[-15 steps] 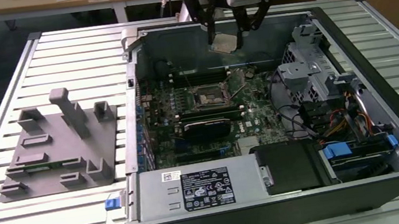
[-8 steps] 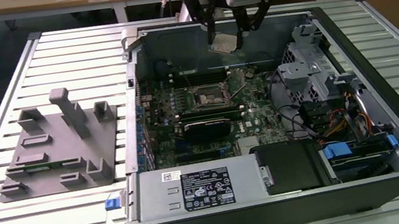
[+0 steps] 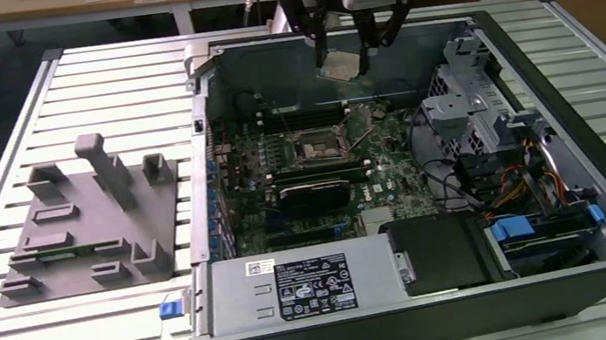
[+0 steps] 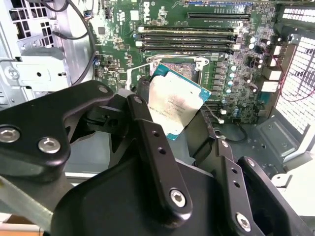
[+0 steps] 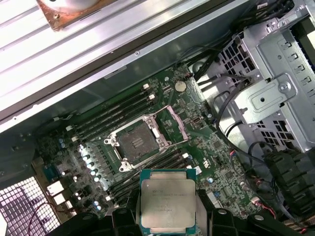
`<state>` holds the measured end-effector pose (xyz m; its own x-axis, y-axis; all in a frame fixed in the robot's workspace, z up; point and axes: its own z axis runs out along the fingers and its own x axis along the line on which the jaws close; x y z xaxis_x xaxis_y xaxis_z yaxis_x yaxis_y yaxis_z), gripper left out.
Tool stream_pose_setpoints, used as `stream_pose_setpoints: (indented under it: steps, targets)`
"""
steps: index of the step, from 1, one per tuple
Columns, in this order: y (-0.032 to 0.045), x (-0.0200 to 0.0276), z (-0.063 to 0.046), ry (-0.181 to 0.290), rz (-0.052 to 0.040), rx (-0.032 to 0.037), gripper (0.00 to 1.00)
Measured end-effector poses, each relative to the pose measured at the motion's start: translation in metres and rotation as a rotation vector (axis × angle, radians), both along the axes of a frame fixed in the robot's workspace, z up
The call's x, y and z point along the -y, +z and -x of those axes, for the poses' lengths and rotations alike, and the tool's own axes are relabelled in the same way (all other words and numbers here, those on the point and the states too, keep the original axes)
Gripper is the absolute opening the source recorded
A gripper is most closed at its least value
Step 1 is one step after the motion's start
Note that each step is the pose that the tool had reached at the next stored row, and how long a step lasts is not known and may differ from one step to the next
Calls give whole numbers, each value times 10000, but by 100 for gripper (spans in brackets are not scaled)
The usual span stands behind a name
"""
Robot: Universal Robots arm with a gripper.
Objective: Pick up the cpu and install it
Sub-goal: 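Place the cpu into insertion slot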
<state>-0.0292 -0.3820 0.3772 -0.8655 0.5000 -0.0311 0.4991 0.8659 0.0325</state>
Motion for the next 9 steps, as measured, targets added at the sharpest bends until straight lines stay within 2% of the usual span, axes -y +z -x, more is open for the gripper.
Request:
stream_pose_setpoints:
  steps: [9]
  targets:
    - [-1,0,0,-233,0,0,53]
